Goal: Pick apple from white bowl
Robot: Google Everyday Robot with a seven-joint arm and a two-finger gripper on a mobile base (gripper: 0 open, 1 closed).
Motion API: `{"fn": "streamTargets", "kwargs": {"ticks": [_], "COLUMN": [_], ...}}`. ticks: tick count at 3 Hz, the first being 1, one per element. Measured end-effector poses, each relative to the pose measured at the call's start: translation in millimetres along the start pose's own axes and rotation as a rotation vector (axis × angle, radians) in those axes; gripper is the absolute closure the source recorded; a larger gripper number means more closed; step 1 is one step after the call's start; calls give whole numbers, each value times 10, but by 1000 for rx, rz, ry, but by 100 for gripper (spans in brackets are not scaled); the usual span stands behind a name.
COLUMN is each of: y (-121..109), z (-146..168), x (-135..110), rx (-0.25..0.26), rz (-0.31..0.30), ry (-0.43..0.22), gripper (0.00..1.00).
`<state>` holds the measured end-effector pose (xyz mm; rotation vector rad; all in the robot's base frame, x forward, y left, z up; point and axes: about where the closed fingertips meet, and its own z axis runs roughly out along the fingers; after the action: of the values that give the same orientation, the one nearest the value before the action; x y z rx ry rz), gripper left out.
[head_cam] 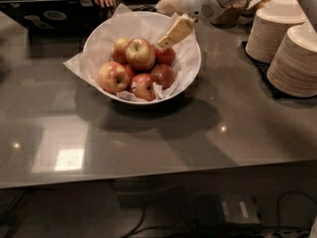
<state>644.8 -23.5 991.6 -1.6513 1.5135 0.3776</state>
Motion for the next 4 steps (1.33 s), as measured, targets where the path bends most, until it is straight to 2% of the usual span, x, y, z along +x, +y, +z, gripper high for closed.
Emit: {"fn": "streamTargets", "kwargs": {"ticks": [1, 2, 3, 4], "y": [40, 202, 286, 312], "z": [74, 209, 264, 269], "x": [-72, -140, -144, -110], "rx": [-33, -115, -153, -163], "rz": [-10, 11, 36, 52], "ry": [-21, -71, -100, -101], "gripper": [17, 20, 38, 40]}}
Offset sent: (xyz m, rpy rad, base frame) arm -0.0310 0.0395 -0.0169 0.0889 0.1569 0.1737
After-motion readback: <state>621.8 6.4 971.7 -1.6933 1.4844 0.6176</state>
